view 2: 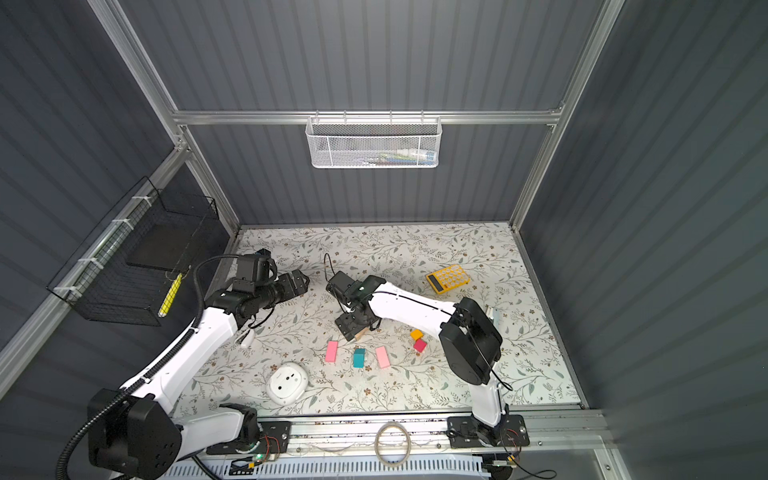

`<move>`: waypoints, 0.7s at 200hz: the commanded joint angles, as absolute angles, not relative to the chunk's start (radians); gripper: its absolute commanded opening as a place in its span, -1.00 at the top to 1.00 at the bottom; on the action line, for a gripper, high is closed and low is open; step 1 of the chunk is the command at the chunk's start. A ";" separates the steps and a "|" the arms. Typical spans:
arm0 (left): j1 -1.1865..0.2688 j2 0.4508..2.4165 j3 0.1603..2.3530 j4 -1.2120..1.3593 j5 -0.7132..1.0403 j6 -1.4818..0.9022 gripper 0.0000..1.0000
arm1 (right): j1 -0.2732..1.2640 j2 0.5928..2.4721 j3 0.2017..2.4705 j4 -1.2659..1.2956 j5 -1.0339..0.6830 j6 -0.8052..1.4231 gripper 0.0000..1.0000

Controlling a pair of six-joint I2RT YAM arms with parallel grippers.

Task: Build the wood block tower
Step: 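Move the open right gripper over the loose plain block while the left gripper holds still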

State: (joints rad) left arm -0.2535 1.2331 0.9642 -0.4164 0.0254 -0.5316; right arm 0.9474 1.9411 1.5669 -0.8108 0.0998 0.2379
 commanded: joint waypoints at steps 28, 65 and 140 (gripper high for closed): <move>-0.241 1.242 0.956 -0.406 0.048 -0.511 -0.99 | 0.953 1.989 1.594 -0.811 0.052 0.227 -0.82; -0.239 1.260 0.957 -0.400 0.052 -0.509 -1.00 | 0.950 2.007 1.593 -0.804 0.047 0.217 -0.82; -0.235 1.281 0.960 -0.400 0.055 -0.509 -0.99 | 0.907 2.034 1.578 -0.777 -0.008 0.206 -0.82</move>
State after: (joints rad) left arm -0.2443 1.2774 0.9634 -0.4023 0.0418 -0.5278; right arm 0.9245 2.0239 1.5692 -0.7872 0.0132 0.2161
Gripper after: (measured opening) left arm 0.996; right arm 0.912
